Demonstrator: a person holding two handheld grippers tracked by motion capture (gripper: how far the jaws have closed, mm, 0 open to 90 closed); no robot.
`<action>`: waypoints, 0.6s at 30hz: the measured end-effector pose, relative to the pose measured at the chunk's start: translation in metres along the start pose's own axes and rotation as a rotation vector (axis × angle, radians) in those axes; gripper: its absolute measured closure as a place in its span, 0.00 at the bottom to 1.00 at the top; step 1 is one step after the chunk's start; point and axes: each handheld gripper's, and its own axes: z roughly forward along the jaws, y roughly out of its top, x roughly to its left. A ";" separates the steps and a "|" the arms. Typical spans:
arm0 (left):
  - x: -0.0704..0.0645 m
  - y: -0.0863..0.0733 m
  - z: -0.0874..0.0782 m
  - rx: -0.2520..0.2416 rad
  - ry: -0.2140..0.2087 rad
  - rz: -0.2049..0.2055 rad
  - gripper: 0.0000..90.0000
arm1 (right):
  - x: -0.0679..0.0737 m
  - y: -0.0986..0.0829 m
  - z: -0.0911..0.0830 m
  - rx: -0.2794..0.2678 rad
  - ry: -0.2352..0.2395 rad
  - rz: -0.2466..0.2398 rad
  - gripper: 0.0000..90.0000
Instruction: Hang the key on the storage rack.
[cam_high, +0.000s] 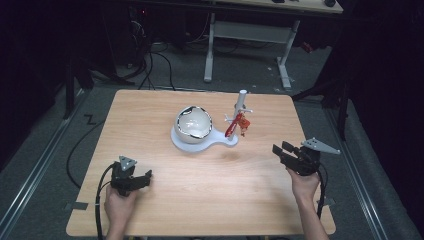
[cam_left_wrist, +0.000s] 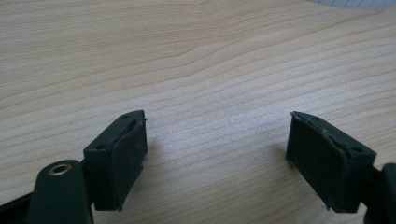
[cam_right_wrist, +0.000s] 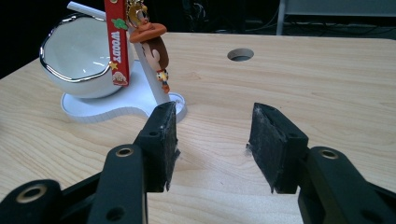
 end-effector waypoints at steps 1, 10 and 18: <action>0.000 0.000 0.000 0.000 0.000 0.000 0.23 | 0.000 -0.001 0.000 0.001 0.000 0.000 0.57; 0.000 0.000 0.000 0.000 0.000 0.000 0.23 | -0.004 -0.010 -0.001 0.018 -0.007 0.006 0.58; 0.000 0.000 0.000 0.001 0.000 0.000 0.23 | -0.005 -0.018 0.000 0.031 -0.014 0.012 0.59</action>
